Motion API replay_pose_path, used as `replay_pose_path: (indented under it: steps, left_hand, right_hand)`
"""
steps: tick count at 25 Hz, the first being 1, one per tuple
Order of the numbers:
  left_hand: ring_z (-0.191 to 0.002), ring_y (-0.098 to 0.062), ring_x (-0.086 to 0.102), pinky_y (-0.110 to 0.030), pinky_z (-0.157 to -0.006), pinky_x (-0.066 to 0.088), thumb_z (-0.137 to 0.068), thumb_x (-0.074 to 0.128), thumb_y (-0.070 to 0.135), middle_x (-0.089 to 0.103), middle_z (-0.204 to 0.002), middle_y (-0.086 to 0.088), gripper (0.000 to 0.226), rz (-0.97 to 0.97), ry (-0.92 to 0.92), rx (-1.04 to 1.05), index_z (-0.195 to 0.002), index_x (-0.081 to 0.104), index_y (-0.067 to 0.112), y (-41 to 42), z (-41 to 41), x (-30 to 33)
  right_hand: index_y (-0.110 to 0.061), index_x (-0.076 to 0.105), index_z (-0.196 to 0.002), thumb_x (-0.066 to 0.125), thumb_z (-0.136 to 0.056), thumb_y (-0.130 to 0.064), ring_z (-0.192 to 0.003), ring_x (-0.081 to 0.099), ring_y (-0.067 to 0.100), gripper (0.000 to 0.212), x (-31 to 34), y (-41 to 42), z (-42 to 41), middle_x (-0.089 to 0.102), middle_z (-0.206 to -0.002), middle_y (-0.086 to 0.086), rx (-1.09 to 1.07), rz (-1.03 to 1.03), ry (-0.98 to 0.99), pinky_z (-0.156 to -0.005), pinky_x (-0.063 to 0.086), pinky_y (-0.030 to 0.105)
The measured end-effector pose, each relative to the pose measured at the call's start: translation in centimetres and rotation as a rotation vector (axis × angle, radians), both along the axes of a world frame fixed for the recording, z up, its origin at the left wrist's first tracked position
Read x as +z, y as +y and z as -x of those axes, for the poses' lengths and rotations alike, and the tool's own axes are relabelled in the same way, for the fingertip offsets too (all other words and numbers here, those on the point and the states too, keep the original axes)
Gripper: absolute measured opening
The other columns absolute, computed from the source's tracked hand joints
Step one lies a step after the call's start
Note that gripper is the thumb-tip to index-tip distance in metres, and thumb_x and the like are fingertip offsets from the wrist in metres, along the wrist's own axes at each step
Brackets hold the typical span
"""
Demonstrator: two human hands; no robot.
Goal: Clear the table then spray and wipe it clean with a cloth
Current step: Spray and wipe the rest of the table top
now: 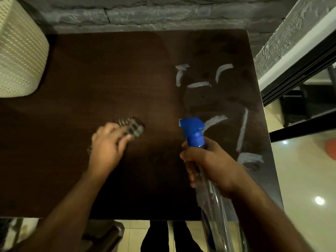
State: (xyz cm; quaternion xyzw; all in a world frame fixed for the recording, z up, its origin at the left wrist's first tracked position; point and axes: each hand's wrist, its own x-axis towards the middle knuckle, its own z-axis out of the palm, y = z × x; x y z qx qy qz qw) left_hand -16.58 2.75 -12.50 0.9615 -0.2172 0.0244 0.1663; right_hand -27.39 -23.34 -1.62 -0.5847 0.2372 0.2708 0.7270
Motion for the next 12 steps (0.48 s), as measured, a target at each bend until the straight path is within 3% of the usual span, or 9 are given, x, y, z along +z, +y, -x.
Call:
replay_pose_path:
  steps: [2,4,6,8,10,12]
  left_hand:
    - [-0.095,-0.039,0.054,-0.045,-0.083,0.045,-0.089,0.051,0.036,0.057,-0.105,-0.013,0.033,0.002,-0.064,0.231,-0.11,0.066,0.015,-1.1,-6.4,-0.2]
    - [-0.1,-0.038,0.054,-0.045,-0.086,0.045,-0.09,0.053,0.034,0.056,-0.109,-0.013,0.031,-0.009,-0.05,0.279,-0.112,0.064,0.016,-5.7,-10.2,-0.3]
    - [-0.099,-0.034,0.054,-0.041,-0.083,0.042,-0.09,0.054,0.037,0.057,-0.109,-0.009,0.03,0.009,-0.034,0.159,-0.112,0.065,0.021,-10.5,-8.5,-0.5]
    - [-0.094,-0.028,0.053,-0.038,-0.078,0.04,-0.09,0.049,0.04,0.058,-0.106,-0.004,0.032,-0.011,0.029,-0.067,-0.112,0.065,0.024,-11.8,-1.2,-0.4]
    - [-0.09,-0.023,0.052,-0.035,-0.075,0.037,-0.089,0.044,0.043,0.058,-0.103,0.0,0.036,-0.007,0.104,-0.228,-0.112,0.066,0.026,-8.2,6.6,-0.2]
    - [-0.09,-0.026,0.054,-0.036,-0.077,0.039,-0.088,0.046,0.042,0.06,-0.103,-0.003,0.038,0.024,0.069,-0.2,-0.111,0.068,0.022,-1.9,8.0,-0.1]
  right_hand:
    - [-0.014,0.053,-0.103,0.068,-0.071,-0.024,-0.055,0.054,0.022,0.036,-0.3,-0.1,0.7,0.056,-0.063,0.007,0.013,0.02,0.006,-0.056,0.049,0.037]
    - [-0.014,0.052,-0.103,0.069,-0.077,-0.02,-0.056,0.053,0.023,0.032,-0.4,0.1,1.3,0.055,-0.065,0.009,0.003,0.035,0.017,-0.055,0.049,0.037]
    - [-0.01,0.051,-0.1,0.068,-0.08,-0.016,-0.057,0.051,0.028,0.027,-0.1,0.4,1.8,0.053,-0.066,0.013,-0.015,0.043,0.005,-0.054,0.047,0.038]
    - [-0.008,0.051,-0.099,0.066,-0.078,-0.016,-0.057,0.049,0.03,0.027,0.3,0.9,2.4,0.052,-0.067,0.015,-0.02,0.05,-0.026,-0.053,0.045,0.039]
    - [-0.006,0.053,-0.102,0.066,-0.075,-0.018,-0.056,0.049,0.03,0.032,0.4,1.2,3.1,0.052,-0.065,0.014,-0.019,0.032,-0.036,-0.054,0.045,0.041]
    - [-0.006,0.053,-0.104,0.066,-0.07,-0.021,-0.056,0.05,0.029,0.04,-0.1,1.3,3.9,0.053,-0.064,0.012,-0.033,0.018,-0.025,-0.055,0.046,0.041]
